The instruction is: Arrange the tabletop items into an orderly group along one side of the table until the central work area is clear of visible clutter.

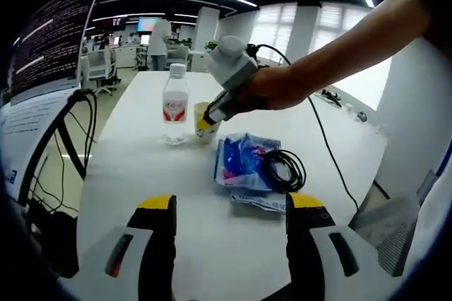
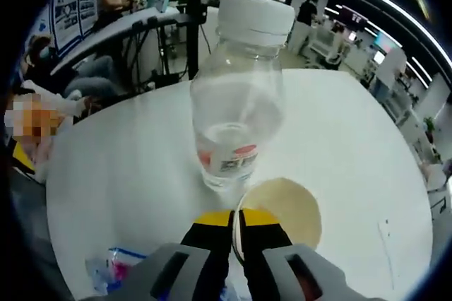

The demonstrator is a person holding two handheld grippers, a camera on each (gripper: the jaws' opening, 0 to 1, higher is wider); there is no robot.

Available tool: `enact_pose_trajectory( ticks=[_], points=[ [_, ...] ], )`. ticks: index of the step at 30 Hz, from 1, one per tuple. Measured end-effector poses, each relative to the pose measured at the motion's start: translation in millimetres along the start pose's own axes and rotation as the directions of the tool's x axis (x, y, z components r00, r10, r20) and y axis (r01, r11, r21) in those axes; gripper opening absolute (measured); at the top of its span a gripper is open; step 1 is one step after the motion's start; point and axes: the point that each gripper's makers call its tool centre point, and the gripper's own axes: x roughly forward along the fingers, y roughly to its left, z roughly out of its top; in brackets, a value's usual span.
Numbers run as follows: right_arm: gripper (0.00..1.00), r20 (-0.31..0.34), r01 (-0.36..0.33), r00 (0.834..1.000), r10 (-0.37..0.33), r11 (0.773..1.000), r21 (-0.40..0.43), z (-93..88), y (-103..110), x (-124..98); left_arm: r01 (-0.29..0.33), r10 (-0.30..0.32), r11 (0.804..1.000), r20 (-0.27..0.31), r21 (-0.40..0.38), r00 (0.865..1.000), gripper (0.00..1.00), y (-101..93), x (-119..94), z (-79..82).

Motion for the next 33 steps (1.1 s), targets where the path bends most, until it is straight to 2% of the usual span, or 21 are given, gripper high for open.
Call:
enact_pose_trajectory(
  ticks=[4,8,13,17,20,23,27,29,31,33],
  points=[
    [0.02,0.010,-0.006,1.000,0.006,1.000,-0.007,1.6,-0.5,0.4,-0.006,0.006,1.000,0.003,-0.002,1.000,0.63,-1.4,-2.7,1.8],
    [0.14,-0.003,-0.010,1.000,0.010,1.000,-0.025,0.1,-1.5,0.9,-0.010,0.010,1.000,0.005,-0.005,1.000,0.63,-1.1,-3.3,1.4],
    [0.19,0.031,-0.025,0.999,0.025,1.000,-0.005,8.5,2.9,-8.9,-0.003,0.003,1.000,-0.003,0.006,1.000,0.63,-4.4,-2.6,-1.3],
    [0.22,0.039,-0.030,0.999,0.032,0.999,-0.040,9.4,7.5,-19.2,0.004,-0.003,1.000,-0.007,0.020,1.000,0.63,-7.6,-2.2,-1.0],
    [0.24,0.079,-0.042,0.996,0.043,0.999,-0.014,14.1,8.0,-23.0,0.003,-0.003,0.999,-0.016,0.045,1.000,0.63,-15.2,-1.4,0.2],
    [0.28,0.086,-0.037,0.996,0.039,0.999,-0.018,14.2,11.9,-36.8,0.009,-0.009,0.999,-0.010,0.045,1.000,0.63,-19.7,-3.5,3.5],
    [0.28,0.103,-0.037,0.994,0.037,0.999,-0.004,12.0,13.4,-46.7,0.010,-0.009,0.998,-0.012,0.056,1.000,0.63,-29.2,-7.9,3.6],
    [0.28,0.120,-0.032,0.992,0.028,0.999,0.033,9.9,8.7,-46.5,0.010,-0.009,0.998,-0.017,0.067,1.000,0.63,-32.8,-9.0,3.0],
    [0.30,0.131,-0.040,0.991,0.034,0.998,0.048,11.8,14.8,-51.4,0.012,-0.011,0.997,-0.018,0.071,1.000,0.63,-34.0,-10.1,3.2],
    [0.31,0.141,-0.045,0.989,0.036,0.997,0.063,4.3,12.0,-52.8,0.012,-0.011,0.997,-0.015,0.071,1.000,0.63,-38.0,-12.7,3.8]
  ],
)
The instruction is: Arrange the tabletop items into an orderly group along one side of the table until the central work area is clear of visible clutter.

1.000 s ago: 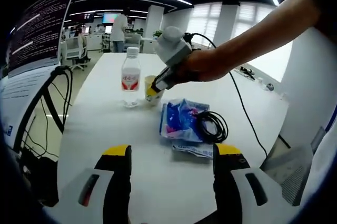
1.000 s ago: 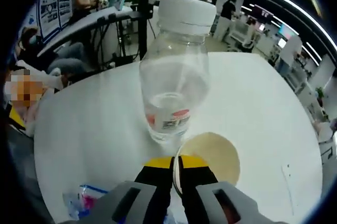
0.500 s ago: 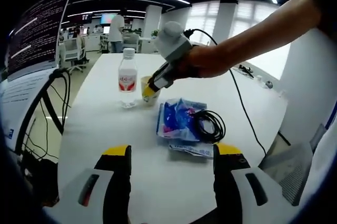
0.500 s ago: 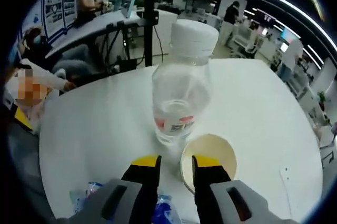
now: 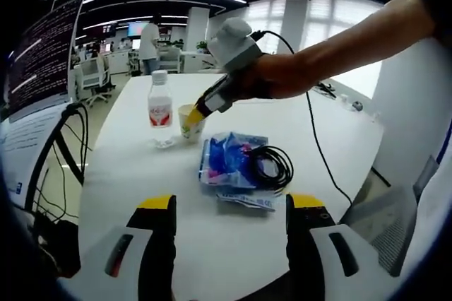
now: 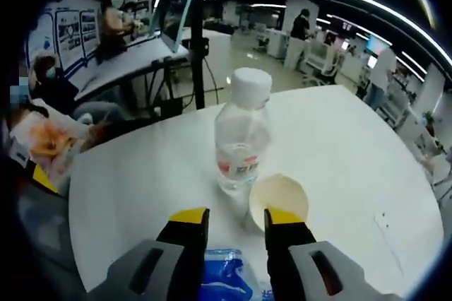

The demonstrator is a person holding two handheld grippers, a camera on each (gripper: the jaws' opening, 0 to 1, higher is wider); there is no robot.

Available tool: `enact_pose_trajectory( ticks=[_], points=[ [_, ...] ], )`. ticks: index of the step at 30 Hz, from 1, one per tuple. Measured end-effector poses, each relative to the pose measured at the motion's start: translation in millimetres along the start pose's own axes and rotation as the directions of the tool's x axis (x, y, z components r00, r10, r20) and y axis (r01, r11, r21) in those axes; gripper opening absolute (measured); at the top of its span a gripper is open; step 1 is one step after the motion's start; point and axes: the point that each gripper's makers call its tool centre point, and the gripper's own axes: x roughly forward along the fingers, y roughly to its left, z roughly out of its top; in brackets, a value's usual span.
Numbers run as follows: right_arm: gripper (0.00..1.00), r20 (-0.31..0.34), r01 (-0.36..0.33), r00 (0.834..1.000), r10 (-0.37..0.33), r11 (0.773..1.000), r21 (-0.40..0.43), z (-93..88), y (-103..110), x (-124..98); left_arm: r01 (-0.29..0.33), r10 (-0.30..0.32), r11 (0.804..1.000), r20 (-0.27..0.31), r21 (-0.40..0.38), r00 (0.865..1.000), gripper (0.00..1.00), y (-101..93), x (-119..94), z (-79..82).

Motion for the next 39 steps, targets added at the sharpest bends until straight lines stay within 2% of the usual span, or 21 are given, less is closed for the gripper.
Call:
enact_pose_trajectory(
  ticks=[3,10,13,15,19,26,29,34,38,39],
  points=[
    [0.34,0.024,0.005,1.000,-0.006,0.999,0.050,0.0,0.2,-11.8,-0.001,0.001,1.000,0.002,-0.008,1.000,0.63,-0.5,0.2,-0.5],
    [0.42,0.056,0.000,0.998,-0.006,0.995,0.103,-7.1,-0.9,-36.0,-0.001,0.001,1.000,0.004,-0.013,1.000,0.63,-4.3,-2.0,-2.7],
    [0.47,0.076,-0.021,0.997,0.009,0.988,0.156,-10.5,-2.8,-40.4,0.000,0.000,1.000,-0.001,-0.005,1.000,0.63,-6.8,-1.8,-4.0],
    [0.51,0.065,-0.021,0.998,0.010,0.986,0.165,-19.2,-5.9,-46.2,0.000,0.000,1.000,-0.001,-0.007,1.000,0.63,-6.1,-1.7,-4.8],
    [0.52,0.058,-0.013,0.998,0.002,0.983,0.185,-36.0,-14.4,-60.2,0.001,-0.001,1.000,0.001,-0.017,1.000,0.63,-7.8,-2.1,-7.4],
    [0.57,0.051,-0.013,0.999,-0.001,0.963,0.267,-63.4,-19.7,-84.3,0.015,-0.015,0.999,-0.005,-0.032,1.000,0.63,-14.2,-0.2,-10.0],
    [0.59,0.061,-0.013,0.998,-0.006,0.951,0.309,-75.9,-15.0,-98.7,0.020,-0.020,0.999,-0.008,-0.038,1.000,0.62,-16.5,1.0,-10.7],
    [0.57,0.075,0.007,0.996,-0.039,0.925,0.379,-97.1,-25.5,-111.1,0.030,-0.031,0.998,-0.017,-0.056,0.999,0.62,-17.9,4.5,-14.6],
    [0.55,0.071,0.018,0.996,-0.050,0.915,0.404,-109.8,-13.0,-126.9,0.036,-0.038,0.997,-0.022,-0.063,0.999,0.62,-21.7,5.7,-14.7],
    [0.54,0.071,0.024,0.996,-0.058,0.909,0.416,-118.8,-20.5,-130.7,0.038,-0.039,0.997,-0.023,-0.064,0.999,0.62,-22.1,6.5,-14.7]
  ],
)
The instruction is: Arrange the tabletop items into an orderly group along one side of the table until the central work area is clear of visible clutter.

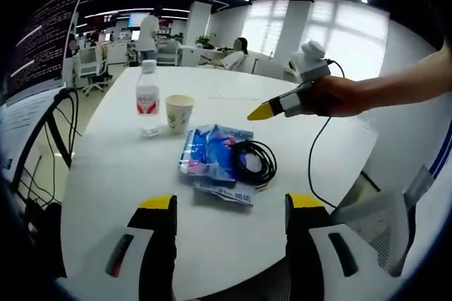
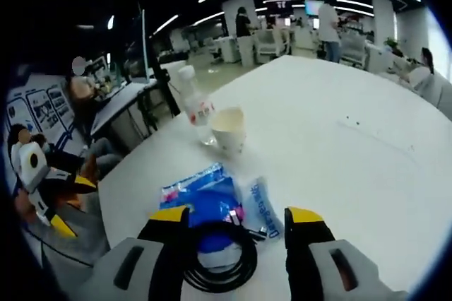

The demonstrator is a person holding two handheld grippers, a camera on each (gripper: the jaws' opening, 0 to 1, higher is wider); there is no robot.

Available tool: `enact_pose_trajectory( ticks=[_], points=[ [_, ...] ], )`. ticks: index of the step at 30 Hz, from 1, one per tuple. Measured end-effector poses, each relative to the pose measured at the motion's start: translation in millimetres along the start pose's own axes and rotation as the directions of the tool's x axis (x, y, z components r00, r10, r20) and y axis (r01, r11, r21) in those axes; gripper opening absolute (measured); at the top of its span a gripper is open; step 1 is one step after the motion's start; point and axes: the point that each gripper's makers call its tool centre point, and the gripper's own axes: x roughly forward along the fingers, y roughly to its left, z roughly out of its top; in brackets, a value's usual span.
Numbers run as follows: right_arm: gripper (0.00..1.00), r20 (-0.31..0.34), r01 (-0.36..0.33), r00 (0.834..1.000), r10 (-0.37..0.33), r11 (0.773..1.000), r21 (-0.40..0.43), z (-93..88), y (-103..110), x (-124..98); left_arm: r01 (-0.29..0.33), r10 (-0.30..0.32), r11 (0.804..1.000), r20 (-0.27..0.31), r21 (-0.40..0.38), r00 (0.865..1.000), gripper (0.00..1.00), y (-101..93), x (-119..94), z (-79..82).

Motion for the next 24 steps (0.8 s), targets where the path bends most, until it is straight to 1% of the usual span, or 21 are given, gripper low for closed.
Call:
enact_pose_trajectory(
  ticks=[1,2,3,4,5,6,8,10,13,15,17,19,20,21,24],
  points=[
    [0.54,0.003,0.003,1.000,-0.003,1.000,0.010,-2.2,-4.5,-2.1,0.003,-0.003,1.000,-0.001,-0.002,1.000,0.62,0.5,0.7,-0.6],
    [0.54,0.008,0.007,1.000,-0.008,1.000,0.023,-4.8,-0.1,-1.8,0.006,-0.006,1.000,-0.002,-0.004,1.000,0.62,-0.2,1.9,-0.9],
    [0.53,0.010,0.011,1.000,-0.011,1.000,0.029,-6.4,-0.6,-3.0,0.010,-0.010,1.000,-0.003,-0.007,1.000,0.62,-2.8,2.6,-1.3],
    [0.53,0.011,0.015,1.000,-0.015,0.999,0.035,-8.1,-7.3,-3.7,0.013,-0.013,1.000,-0.004,-0.008,1.000,0.62,-3.7,3.5,-1.2],
    [0.53,0.011,0.017,1.000,-0.017,0.999,0.039,-9.9,-8.9,-4.9,0.016,-0.016,1.000,-0.005,-0.008,1.000,0.62,-2.8,4.4,-1.5],
    [0.53,0.010,0.019,1.000,-0.020,0.999,0.041,-11.6,-3.1,-4.7,0.020,-0.020,1.000,-0.007,-0.008,1.000,0.62,-4.4,6.3,-1.2],
    [0.52,0.009,0.026,1.000,-0.027,0.998,0.055,-17.6,-1.0,-9.2,0.027,-0.027,1.000,-0.009,-0.008,1.000,0.62,-7.9,9.5,-0.3],
    [0.51,0.010,0.030,0.999,-0.031,0.998,0.064,-21.0,-3.1,-11.9,0.032,-0.032,0.999,-0.011,-0.008,0.999,0.62,-8.4,12.5,0.6],
    [0.51,0.004,0.036,0.999,-0.037,0.996,0.079,-31.7,-5.3,-17.4,0.043,-0.044,0.999,-0.015,-0.010,0.999,0.61,-10.7,18.0,2.8],
    [0.51,-0.002,0.041,0.999,-0.041,0.996,0.085,-34.9,-10.6,-18.5,0.050,-0.050,0.999,-0.018,-0.013,0.999,0.60,-11.6,22.3,3.5],
    [0.50,-0.005,0.044,0.999,-0.044,0.994,0.100,-42.5,-13.3,-20.3,0.059,-0.060,0.998,-0.022,-0.014,0.998,0.60,-15.1,26.3,4.4],
    [0.50,-0.009,0.047,0.999,-0.047,0.993,0.110,-50.2,-9.4,-24.4,0.068,-0.068,0.998,-0.028,-0.016,0.997,0.60,-16.4,31.8,4.3],
    [0.50,-0.014,0.046,0.999,-0.045,0.992,0.116,-56.4,-16.3,-19.5,0.072,-0.073,0.997,-0.031,-0.017,0.997,0.60,-17.2,34.0,4.3],
    [0.50,-0.015,0.047,0.999,-0.045,0.992,0.118,-58.0,-16.6,-19.5,0.073,-0.074,0.997,-0.032,-0.018,0.997,0.60,-16.2,36.6,4.7],
    [0.49,-0.017,0.049,0.999,-0.047,0.989,0.137,-67.6,-10.9,-25.1,0.084,-0.085,0.996,-0.041,-0.015,0.996,0.60,-21.0,44.3,7.3]
  ],
)
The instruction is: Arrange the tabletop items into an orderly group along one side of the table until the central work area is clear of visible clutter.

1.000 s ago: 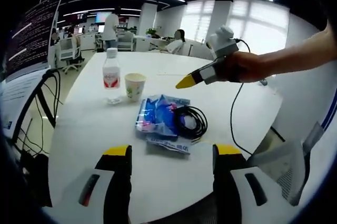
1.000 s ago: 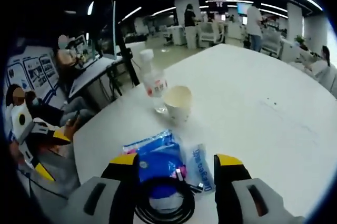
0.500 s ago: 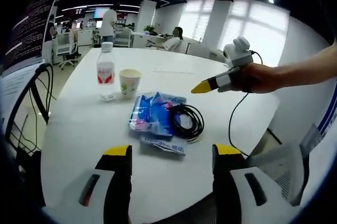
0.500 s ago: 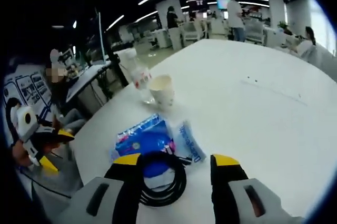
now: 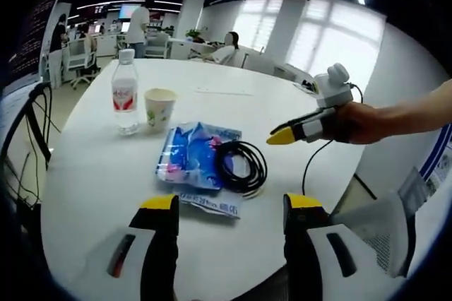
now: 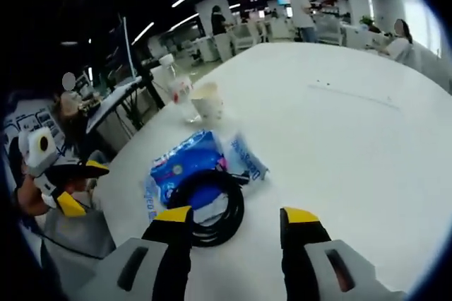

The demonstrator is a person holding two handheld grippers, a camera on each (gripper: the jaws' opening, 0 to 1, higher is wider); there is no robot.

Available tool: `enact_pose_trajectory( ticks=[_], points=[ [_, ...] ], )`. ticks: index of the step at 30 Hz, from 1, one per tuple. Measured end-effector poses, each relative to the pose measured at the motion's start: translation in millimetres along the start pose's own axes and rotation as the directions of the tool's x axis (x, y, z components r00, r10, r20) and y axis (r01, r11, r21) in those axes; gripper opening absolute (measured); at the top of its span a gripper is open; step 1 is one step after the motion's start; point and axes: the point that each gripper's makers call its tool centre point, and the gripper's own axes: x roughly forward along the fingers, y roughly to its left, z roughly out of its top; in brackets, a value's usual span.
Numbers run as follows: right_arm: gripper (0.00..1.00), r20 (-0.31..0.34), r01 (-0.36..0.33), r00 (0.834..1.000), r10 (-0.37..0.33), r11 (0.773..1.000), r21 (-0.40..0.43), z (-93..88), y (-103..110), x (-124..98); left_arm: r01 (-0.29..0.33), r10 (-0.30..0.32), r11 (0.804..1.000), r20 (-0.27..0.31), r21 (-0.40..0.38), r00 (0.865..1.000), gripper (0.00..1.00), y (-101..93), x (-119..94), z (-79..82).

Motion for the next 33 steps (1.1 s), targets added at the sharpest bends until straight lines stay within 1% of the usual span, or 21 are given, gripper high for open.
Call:
enact_pose_trajectory(
  ticks=[2,3,4,11,16,18,20,22,25,28,32,33],
  points=[
    [0.49,0.003,0.003,1.000,-0.003,1.000,0.013,-3.9,1.0,-2.1,0.004,-0.004,1.000,-0.004,0.004,1.000,0.59,0.9,4.4,1.4],
    [0.49,0.006,0.003,1.000,-0.003,1.000,0.019,-4.6,1.1,-2.7,0.005,-0.005,1.000,-0.008,0.010,1.000,0.59,-3.4,7.2,1.4],
    [0.49,0.009,0.003,1.000,-0.003,1.000,0.028,-5.4,-1.1,-3.2,0.003,-0.003,1.000,-0.014,0.031,1.000,0.58,-3.8,10.2,2.1],
    [0.46,0.026,0.007,1.000,-0.009,0.997,0.077,-9.5,-8.7,-5.4,0.017,-0.016,0.999,-0.027,0.035,0.999,0.54,-10.5,27.7,7.3],
    [0.44,0.041,0.006,0.999,-0.011,0.994,0.110,-13.6,-0.3,-8.4,0.021,-0.021,1.000,-0.034,0.021,0.999,0.53,-12.3,41.2,9.1],
    [0.43,0.042,0.013,0.999,-0.018,0.992,0.124,-16.1,-2.0,-7.7,0.021,-0.021,1.000,-0.036,0.013,0.999,0.52,-15.7,45.9,9.3],
    [0.42,0.044,0.011,0.999,-0.017,0.989,0.145,-19.3,-2.4,-5.0,0.019,-0.019,1.000,-0.042,0.010,0.999,0.51,-13.5,52.9,9.8],
    [0.40,0.041,0.012,0.999,-0.018,0.988,0.152,-20.5,-0.4,-4.6,0.015,-0.014,1.000,-0.046,0.008,0.999,0.50,-16.0,57.0,9.1],
    [0.39,0.039,0.010,0.999,-0.017,0.985,0.171,-23.9,4.9,-2.8,-0.004,0.004,1.000,-0.053,-0.009,0.999,0.48,-12.8,66.1,9.6],
    [0.37,0.039,0.004,0.999,-0.012,0.981,0.196,-29.6,4.2,3.9,-0.014,0.013,1.000,-0.063,-0.028,0.998,0.46,-10.0,74.7,7.8],
    [0.35,0.049,0.005,0.999,-0.017,0.974,0.226,-27.6,5.2,5.4,-0.021,0.018,0.999,-0.082,-0.029,0.997,0.45,-6.4,82.1,5.4],
    [0.35,0.050,0.003,0.999,-0.016,0.972,0.235,-27.7,5.9,6.0,-0.021,0.018,0.999,-0.083,-0.034,0.996,0.45,-10.3,83.5,4.1]
  ],
)
